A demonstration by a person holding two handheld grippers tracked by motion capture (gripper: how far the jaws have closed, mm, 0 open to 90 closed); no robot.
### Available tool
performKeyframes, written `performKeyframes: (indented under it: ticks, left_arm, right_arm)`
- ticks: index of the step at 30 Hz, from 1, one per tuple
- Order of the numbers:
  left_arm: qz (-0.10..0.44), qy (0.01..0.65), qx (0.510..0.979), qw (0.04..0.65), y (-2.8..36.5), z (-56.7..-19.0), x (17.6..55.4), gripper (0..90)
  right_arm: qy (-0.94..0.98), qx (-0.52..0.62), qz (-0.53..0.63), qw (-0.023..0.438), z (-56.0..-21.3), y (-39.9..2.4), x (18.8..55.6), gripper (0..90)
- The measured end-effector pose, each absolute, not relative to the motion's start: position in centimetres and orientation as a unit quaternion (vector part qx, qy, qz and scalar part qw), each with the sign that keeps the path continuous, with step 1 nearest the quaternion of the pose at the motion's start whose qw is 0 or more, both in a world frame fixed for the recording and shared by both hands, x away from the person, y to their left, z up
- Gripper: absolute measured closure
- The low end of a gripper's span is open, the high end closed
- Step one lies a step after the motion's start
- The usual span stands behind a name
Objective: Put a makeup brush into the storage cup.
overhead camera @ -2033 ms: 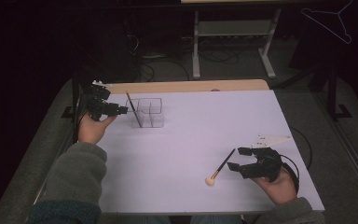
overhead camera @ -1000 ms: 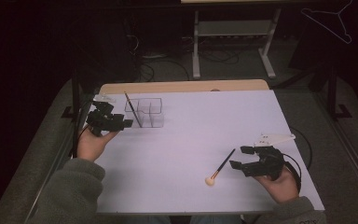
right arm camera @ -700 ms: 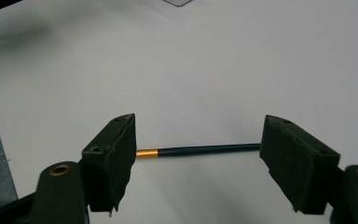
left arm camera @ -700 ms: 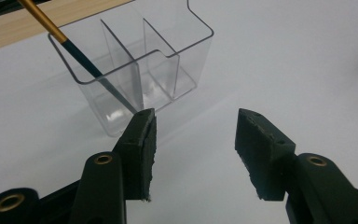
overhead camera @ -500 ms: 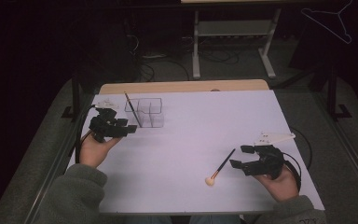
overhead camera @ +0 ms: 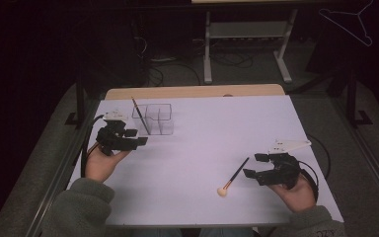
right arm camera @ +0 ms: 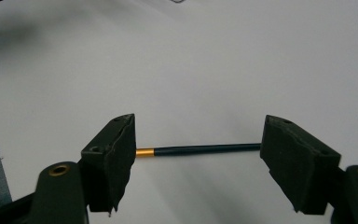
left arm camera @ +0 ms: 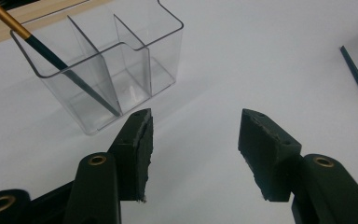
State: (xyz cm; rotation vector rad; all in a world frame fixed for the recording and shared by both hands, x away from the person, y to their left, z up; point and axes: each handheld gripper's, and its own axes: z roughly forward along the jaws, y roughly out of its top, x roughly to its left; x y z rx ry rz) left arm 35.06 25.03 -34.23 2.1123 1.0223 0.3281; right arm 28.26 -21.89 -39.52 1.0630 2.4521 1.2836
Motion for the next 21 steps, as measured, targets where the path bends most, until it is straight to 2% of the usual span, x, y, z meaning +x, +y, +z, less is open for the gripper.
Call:
performKeyframes:
  ticks: [21]
  left_arm:
    - [0.125, 0.379, 0.832, 0.384, 23.7, -34.0, 33.5, 42.5]
  right_arm:
    - [0.827, 0.351, 0.429, 0.09, -39.5, -22.3, 28.1, 25.4]
